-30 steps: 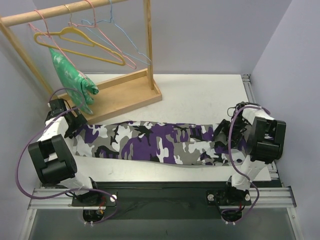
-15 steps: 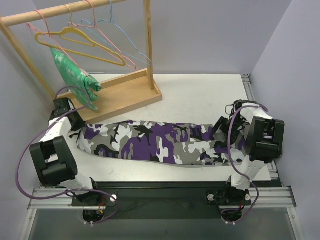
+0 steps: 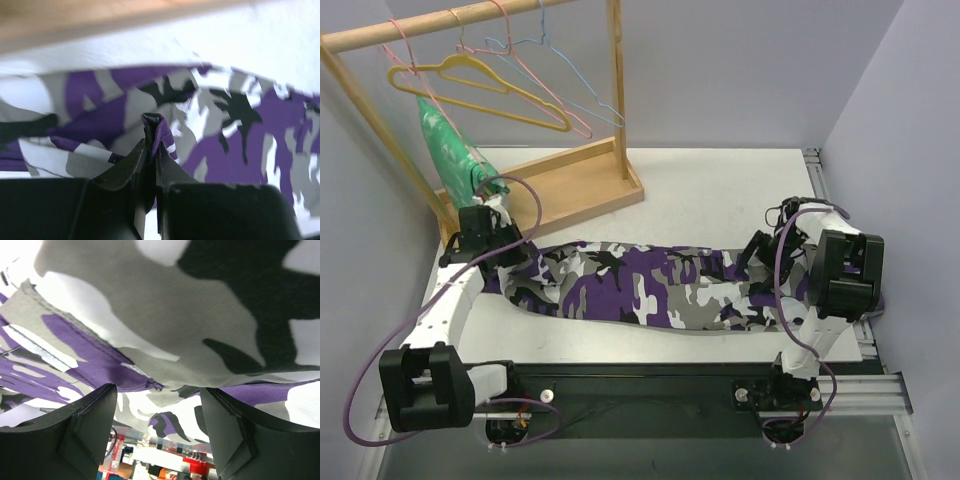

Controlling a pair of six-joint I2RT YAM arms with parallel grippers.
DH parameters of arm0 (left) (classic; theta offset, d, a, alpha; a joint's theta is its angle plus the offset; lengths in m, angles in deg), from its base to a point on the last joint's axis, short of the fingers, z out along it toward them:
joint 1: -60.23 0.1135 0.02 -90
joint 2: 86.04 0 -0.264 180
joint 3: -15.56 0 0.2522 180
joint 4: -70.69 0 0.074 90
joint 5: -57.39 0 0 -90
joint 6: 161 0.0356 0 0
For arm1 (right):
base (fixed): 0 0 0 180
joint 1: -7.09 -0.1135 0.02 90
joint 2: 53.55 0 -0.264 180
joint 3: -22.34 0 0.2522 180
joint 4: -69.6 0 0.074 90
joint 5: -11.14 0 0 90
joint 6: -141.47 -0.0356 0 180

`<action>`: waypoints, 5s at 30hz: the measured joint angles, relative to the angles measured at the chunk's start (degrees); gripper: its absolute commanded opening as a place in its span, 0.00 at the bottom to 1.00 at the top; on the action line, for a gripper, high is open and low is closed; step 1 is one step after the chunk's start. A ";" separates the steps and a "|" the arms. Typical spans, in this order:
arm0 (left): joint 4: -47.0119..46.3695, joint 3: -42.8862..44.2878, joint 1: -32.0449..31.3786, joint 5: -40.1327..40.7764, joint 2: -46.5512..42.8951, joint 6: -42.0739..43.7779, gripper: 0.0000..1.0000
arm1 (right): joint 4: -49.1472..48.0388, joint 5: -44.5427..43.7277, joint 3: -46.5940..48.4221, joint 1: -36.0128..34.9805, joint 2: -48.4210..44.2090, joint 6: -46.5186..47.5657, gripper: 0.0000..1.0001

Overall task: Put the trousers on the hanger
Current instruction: Fold the trousers at the center of the board.

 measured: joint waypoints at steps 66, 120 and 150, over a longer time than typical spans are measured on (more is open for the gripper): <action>-14.34 -8.00 3.65 20.87 14.60 -12.07 0.95 | 0.85 0.22 1.27 -2.14 -1.46 0.13 0.68; -25.11 -16.31 3.69 19.65 8.07 -18.73 0.95 | 2.69 0.20 2.99 -3.63 -1.44 0.11 0.68; -5.44 -18.64 4.35 27.65 -0.74 -35.50 0.96 | 2.82 -0.26 2.99 -3.63 -1.25 0.13 0.68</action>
